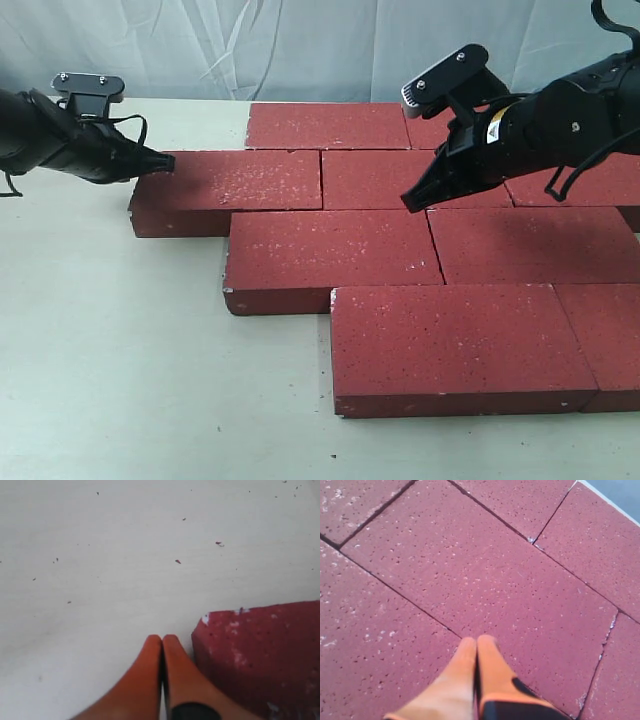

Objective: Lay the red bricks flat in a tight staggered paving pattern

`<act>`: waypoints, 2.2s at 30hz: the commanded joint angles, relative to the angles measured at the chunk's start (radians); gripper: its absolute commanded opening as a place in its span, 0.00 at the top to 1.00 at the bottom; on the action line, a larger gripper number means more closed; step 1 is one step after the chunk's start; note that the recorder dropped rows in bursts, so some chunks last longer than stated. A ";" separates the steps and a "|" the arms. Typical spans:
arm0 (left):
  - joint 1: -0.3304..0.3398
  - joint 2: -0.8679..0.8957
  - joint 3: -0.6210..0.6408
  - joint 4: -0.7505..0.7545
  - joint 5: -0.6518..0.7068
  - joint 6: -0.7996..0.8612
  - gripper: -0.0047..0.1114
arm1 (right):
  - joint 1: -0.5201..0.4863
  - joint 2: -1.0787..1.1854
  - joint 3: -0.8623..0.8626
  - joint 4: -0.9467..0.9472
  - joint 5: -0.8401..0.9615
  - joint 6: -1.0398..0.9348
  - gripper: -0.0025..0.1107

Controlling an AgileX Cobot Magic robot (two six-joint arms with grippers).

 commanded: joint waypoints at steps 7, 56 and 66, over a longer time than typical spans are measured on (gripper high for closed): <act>-0.004 -0.001 -0.003 0.004 0.075 -0.003 0.96 | -0.005 -0.011 0.004 0.019 -0.020 0.000 0.99; 0.059 -0.698 -0.021 0.661 0.672 -0.488 0.96 | -0.313 -0.261 -0.282 0.020 0.659 0.041 0.99; 0.057 -0.973 0.197 0.573 0.430 -0.506 0.96 | -0.348 -0.611 0.068 0.020 0.256 0.066 0.99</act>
